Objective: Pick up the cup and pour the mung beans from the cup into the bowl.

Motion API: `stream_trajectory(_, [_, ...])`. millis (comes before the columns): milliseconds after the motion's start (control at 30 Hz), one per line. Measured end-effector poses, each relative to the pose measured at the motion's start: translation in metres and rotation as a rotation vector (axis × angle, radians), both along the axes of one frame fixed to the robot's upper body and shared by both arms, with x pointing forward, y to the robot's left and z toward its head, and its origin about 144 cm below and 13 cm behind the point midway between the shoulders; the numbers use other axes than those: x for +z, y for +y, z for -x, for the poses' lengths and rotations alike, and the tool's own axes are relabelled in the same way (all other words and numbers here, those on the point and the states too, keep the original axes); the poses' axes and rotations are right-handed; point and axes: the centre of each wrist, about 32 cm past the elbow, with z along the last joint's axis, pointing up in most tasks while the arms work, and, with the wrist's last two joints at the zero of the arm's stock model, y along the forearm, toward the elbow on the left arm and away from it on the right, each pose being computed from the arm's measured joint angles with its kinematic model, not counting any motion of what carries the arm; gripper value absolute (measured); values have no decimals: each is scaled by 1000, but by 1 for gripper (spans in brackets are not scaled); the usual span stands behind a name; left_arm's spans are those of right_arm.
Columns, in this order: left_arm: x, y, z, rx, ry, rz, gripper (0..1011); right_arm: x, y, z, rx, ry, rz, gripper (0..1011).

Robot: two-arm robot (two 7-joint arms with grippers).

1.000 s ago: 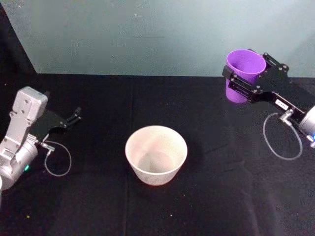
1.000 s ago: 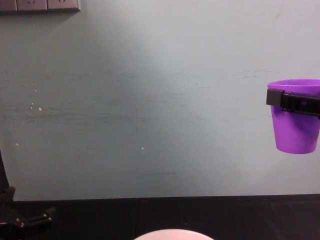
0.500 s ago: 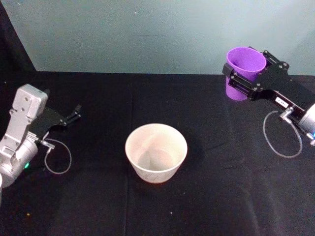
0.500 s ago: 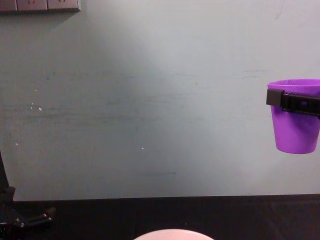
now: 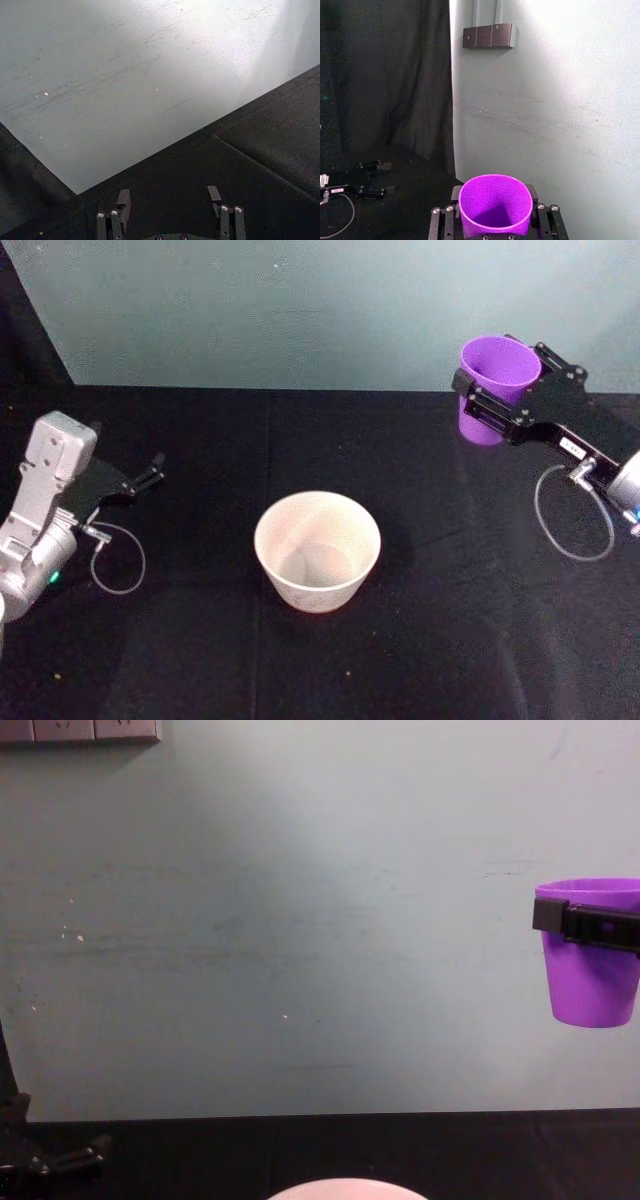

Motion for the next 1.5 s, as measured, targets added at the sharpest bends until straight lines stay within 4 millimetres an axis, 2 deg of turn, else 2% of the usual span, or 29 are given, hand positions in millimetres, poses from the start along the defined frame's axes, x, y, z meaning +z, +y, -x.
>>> stream_trajectory(1500, [0, 0, 0, 0, 0, 0, 1000, 0, 0, 0, 0, 0, 0, 755])
